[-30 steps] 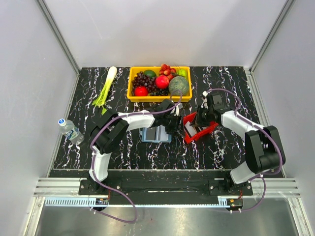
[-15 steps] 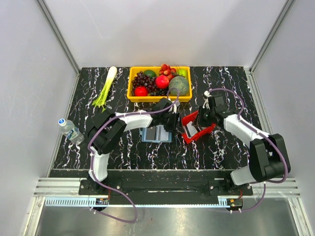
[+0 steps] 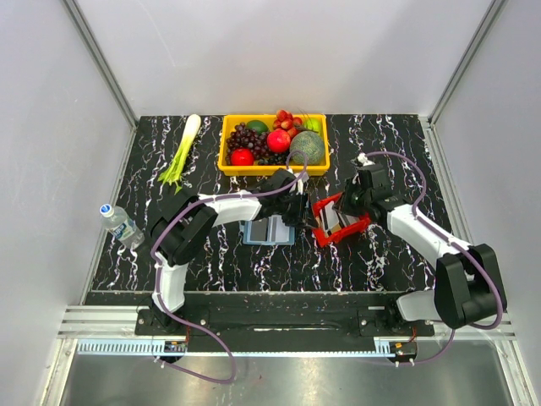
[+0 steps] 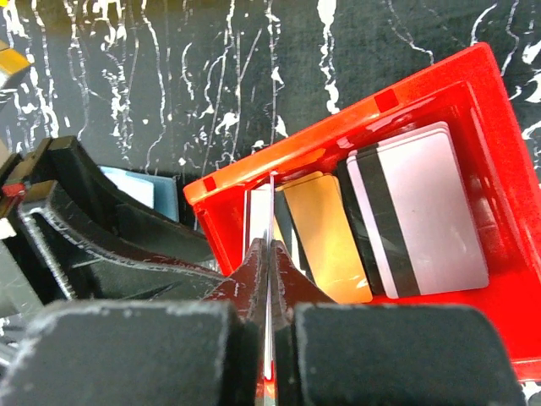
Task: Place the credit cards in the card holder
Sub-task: Pick up the credit card from the storage box.
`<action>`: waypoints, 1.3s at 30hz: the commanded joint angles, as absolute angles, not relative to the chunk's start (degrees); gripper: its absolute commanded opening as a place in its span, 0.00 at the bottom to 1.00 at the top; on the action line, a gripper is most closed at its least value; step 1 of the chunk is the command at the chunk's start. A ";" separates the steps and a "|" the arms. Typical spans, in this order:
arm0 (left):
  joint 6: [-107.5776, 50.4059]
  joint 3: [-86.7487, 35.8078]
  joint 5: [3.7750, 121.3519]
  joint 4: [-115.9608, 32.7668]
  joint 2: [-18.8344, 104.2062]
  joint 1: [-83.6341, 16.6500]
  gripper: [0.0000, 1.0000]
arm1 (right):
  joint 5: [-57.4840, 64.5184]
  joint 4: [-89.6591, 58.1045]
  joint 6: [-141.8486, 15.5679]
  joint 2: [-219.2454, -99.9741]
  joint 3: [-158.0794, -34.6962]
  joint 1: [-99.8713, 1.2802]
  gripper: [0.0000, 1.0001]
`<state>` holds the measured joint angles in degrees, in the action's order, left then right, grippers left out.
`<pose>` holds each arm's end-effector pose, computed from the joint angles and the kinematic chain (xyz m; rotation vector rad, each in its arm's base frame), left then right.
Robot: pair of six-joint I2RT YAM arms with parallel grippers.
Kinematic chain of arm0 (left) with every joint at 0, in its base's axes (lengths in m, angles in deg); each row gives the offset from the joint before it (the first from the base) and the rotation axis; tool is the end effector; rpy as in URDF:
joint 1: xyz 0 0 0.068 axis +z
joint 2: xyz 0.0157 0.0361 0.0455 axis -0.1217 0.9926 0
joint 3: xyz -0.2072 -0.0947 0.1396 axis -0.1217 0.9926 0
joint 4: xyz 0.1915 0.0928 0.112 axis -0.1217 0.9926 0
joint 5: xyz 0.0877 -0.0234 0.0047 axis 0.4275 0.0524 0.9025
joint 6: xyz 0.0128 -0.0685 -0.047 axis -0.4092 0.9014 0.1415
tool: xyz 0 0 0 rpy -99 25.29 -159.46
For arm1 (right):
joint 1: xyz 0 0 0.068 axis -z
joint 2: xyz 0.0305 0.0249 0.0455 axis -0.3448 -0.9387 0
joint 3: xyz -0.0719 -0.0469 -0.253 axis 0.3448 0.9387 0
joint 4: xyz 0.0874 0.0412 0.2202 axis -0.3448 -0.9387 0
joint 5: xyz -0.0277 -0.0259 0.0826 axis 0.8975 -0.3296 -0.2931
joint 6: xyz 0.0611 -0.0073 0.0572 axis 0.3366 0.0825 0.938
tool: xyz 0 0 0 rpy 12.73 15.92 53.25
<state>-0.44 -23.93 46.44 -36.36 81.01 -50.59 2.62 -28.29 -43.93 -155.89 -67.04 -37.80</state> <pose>0.2868 -0.3150 0.1398 0.3155 2.6085 -1.1216 0.2734 0.0983 0.1997 0.1000 2.3960 0.5427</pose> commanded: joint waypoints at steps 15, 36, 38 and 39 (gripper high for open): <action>0.53 -23.35 46.92 -40.63 77.41 -50.15 0.45 | 20.22 -27.14 -51.50 -159.65 -67.60 -50.75 0.03; 1.93 -21.59 46.39 -42.66 77.32 -49.36 0.45 | 2.19 -28.19 -45.96 -162.64 -69.70 -51.28 0.32; 1.93 -21.42 46.48 -42.48 77.14 -49.27 0.45 | 2.72 -29.68 -46.22 -163.25 -71.11 -51.28 0.35; 1.93 -21.33 46.57 -42.57 77.23 -49.36 0.45 | 2.63 -30.29 -46.49 -163.52 -71.55 -51.28 0.37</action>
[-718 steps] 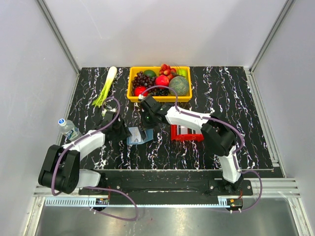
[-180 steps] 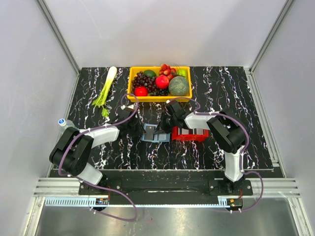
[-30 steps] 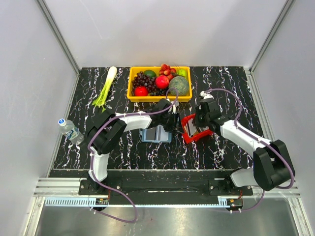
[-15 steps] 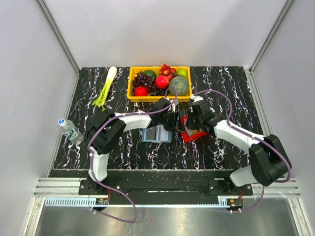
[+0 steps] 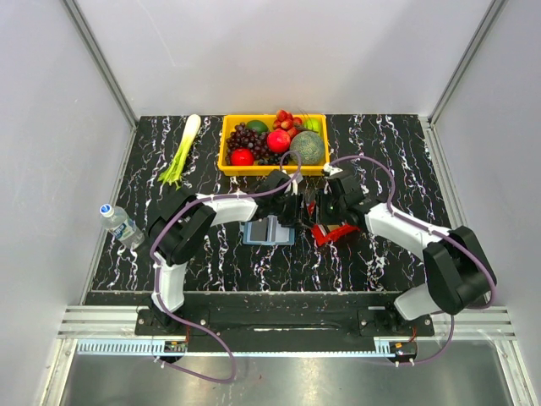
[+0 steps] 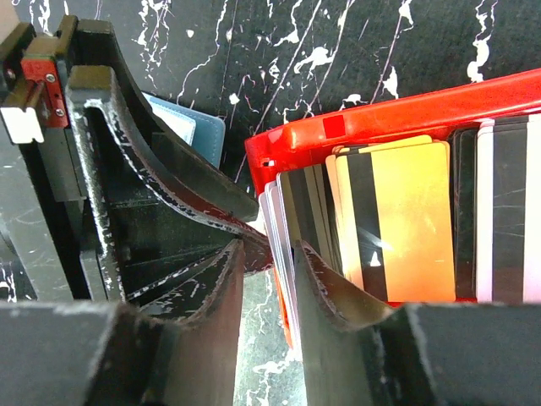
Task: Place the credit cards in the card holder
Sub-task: Pick up the credit card from the storage box.
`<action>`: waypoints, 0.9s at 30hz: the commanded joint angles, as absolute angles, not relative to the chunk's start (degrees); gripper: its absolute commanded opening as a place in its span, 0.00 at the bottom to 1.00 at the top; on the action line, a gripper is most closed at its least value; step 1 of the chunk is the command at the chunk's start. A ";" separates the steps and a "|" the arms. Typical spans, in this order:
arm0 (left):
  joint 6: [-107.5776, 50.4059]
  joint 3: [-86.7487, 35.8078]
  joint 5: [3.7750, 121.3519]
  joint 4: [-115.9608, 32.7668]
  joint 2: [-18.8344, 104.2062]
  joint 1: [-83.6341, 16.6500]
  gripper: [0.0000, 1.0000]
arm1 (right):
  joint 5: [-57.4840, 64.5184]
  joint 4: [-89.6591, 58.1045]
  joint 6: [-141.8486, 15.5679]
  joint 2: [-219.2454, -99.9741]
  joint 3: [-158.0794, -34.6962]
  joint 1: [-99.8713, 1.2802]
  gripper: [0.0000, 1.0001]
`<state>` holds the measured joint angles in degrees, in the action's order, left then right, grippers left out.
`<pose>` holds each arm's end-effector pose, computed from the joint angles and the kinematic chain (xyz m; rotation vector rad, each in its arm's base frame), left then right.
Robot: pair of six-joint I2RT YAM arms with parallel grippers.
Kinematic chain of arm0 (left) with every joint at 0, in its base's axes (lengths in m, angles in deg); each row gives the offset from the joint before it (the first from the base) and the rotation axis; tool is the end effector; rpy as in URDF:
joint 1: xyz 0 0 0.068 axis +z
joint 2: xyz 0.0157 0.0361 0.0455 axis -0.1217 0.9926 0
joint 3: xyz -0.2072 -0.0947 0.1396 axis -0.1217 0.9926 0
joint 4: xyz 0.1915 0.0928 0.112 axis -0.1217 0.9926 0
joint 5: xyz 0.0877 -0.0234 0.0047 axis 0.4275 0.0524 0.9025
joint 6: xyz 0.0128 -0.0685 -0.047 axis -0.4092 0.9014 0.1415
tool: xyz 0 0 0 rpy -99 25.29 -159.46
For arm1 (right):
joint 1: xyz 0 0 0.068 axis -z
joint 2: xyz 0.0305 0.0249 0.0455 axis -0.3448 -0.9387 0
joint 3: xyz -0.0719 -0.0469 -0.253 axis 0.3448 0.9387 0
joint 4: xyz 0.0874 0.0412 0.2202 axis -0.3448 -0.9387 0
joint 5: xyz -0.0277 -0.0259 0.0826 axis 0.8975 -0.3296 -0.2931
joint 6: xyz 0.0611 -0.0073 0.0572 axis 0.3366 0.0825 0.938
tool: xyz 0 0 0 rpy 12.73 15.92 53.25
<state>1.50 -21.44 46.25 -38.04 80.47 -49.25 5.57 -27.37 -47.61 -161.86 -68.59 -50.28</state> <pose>0.2890 -0.3040 0.1335 0.2418 2.6252 -1.1260 0.2604 0.1593 0.1808 -0.2137 2.4597 0.5303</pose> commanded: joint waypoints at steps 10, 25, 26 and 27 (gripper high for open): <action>2.02 -20.45 47.10 -42.57 76.53 -49.27 0.45 | 0.35 -34.08 -47.45 -164.49 -72.17 -50.50 0.37; 2.11 -21.24 47.27 -42.48 77.49 -49.01 0.45 | -12.03 -33.99 -48.07 -164.14 -72.52 -46.27 0.02; 2.11 -21.24 47.10 -42.48 77.67 -48.92 0.45 | -13.26 -33.82 -48.07 -164.22 -72.70 -46.27 0.08; 2.20 -21.50 47.18 -42.48 77.67 -48.92 0.45 | -14.49 -33.90 -48.07 -164.40 -72.96 -46.27 0.13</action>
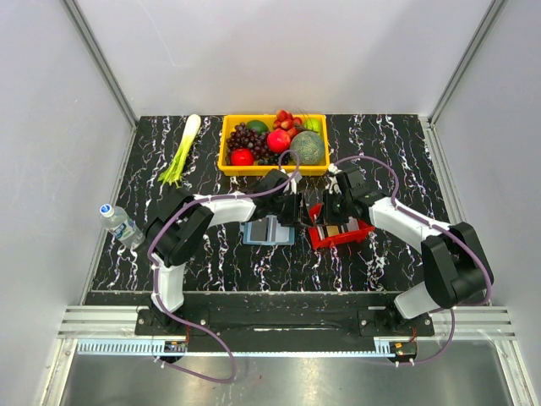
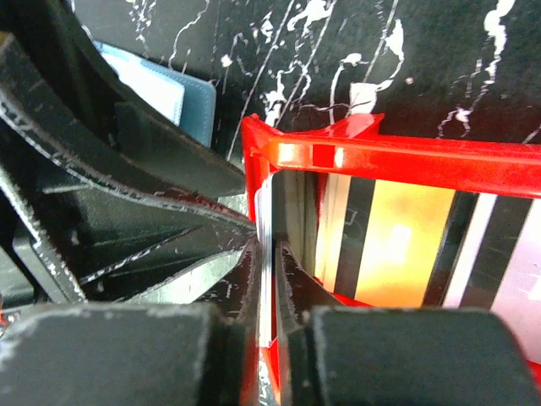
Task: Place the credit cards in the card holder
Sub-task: Pick up the credit card from the storage box.
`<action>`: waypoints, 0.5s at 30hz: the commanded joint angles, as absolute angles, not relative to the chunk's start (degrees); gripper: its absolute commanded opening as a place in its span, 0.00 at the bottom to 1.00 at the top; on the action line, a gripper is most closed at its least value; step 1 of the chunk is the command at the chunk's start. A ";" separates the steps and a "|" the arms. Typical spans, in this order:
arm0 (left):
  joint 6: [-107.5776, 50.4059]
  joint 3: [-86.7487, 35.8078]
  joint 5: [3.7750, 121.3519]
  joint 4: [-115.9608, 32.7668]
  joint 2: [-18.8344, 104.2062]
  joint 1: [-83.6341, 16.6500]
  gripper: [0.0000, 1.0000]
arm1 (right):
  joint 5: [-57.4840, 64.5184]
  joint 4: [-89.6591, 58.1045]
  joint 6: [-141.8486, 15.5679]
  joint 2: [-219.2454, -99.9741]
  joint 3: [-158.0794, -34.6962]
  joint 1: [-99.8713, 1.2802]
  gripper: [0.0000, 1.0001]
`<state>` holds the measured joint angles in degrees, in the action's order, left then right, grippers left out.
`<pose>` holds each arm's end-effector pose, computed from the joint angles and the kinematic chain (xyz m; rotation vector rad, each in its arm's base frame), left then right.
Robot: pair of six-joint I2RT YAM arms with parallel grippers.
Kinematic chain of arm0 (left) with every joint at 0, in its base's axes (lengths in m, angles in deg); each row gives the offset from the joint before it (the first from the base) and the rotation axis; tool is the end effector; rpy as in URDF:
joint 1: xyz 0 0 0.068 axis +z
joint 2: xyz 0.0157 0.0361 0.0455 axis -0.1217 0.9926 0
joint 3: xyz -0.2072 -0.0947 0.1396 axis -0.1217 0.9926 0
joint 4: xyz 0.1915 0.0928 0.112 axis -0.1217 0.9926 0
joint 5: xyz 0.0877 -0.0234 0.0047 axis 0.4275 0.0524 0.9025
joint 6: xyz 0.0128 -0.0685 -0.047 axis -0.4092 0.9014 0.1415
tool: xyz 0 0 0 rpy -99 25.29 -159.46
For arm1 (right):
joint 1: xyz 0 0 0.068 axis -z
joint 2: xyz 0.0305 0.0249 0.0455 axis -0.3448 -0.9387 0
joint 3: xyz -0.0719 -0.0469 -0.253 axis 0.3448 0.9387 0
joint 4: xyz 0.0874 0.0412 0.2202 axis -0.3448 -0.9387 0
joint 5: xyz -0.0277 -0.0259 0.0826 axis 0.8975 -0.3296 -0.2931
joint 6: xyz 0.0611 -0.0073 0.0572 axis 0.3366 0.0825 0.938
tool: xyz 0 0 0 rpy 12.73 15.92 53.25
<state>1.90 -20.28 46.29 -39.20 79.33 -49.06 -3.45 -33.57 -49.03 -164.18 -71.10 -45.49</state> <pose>0.2880 -0.3011 0.1374 0.2327 2.6061 -1.1376 0.2657 0.1462 0.1743 -0.2076 2.5778 0.6373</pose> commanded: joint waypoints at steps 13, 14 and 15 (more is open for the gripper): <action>2.11 -21.59 46.92 -42.48 78.02 -48.74 0.45 | -15.48 -33.46 -47.37 -165.89 -72.61 -46.27 0.06; 2.11 -21.68 47.01 -42.39 78.11 -48.65 0.45 | -15.30 -33.46 -47.37 -166.07 -72.61 -46.27 0.04; 2.11 -21.77 46.83 -42.39 78.11 -48.74 0.45 | -15.04 -33.46 -47.28 -166.16 -72.61 -46.27 0.01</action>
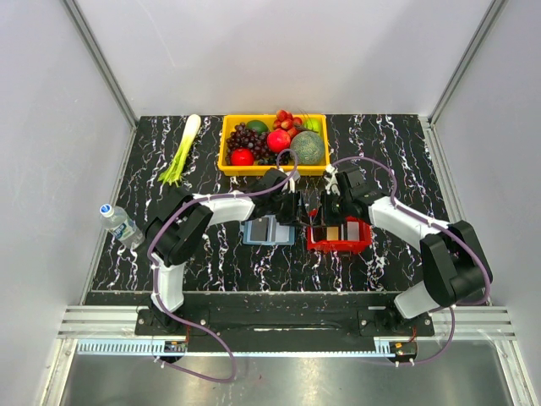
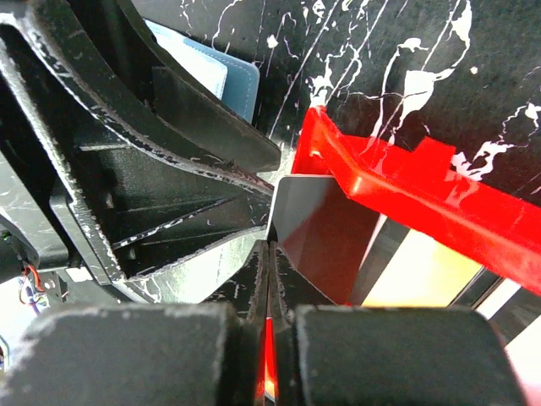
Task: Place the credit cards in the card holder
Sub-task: Pick up the credit card from the storage box.
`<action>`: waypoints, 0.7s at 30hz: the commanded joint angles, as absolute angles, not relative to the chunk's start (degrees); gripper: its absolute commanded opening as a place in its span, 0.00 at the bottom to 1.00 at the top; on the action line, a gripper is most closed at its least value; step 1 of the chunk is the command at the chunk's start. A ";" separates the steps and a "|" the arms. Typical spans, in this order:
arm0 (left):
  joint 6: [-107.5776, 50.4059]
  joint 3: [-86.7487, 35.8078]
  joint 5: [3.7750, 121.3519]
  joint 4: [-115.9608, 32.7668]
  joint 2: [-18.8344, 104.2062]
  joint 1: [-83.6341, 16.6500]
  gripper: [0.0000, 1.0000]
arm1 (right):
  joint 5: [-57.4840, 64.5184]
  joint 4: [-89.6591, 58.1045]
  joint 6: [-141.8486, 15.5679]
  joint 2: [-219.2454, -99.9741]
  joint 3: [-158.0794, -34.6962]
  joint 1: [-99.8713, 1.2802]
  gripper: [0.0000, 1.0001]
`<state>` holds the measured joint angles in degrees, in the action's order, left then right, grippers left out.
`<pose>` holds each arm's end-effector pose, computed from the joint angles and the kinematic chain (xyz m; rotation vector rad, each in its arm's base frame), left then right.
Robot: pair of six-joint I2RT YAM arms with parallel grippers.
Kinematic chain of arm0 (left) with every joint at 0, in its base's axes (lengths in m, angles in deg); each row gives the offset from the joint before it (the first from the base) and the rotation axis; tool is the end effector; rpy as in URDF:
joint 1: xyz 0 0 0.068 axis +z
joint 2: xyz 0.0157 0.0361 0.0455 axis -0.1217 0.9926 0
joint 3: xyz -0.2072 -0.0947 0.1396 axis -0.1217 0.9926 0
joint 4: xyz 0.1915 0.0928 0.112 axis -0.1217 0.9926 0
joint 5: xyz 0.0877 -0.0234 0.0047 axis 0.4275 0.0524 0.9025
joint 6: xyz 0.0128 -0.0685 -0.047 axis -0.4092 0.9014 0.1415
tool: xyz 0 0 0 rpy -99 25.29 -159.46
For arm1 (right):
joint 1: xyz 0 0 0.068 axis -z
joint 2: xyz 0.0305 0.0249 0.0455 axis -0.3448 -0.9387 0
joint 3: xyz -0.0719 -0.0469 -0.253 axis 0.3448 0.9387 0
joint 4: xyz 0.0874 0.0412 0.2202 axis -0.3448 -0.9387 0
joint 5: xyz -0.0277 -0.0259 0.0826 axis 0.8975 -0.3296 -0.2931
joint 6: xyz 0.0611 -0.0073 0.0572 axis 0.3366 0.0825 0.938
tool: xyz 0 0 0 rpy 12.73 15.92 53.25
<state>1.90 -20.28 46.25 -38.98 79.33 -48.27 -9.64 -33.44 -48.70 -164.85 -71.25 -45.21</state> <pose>0.2918 -0.2969 0.1370 0.2138 2.6079 -1.1316 0.2633 0.1518 0.1740 -0.2404 2.5931 0.7699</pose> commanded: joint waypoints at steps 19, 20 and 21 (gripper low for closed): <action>1.93 -21.51 46.74 -42.30 77.93 -48.48 0.45 | 0.52 -38.38 -46.14 -160.17 -72.52 -45.31 0.39; 1.93 -21.50 46.66 -42.31 77.93 -48.39 0.45 | 0.78 -38.91 -45.96 -160.44 -72.61 -45.22 0.40; 1.93 -21.59 46.57 -42.39 78.02 -48.39 0.45 | 1.66 -39.52 -45.87 -161.14 -72.70 -45.22 0.43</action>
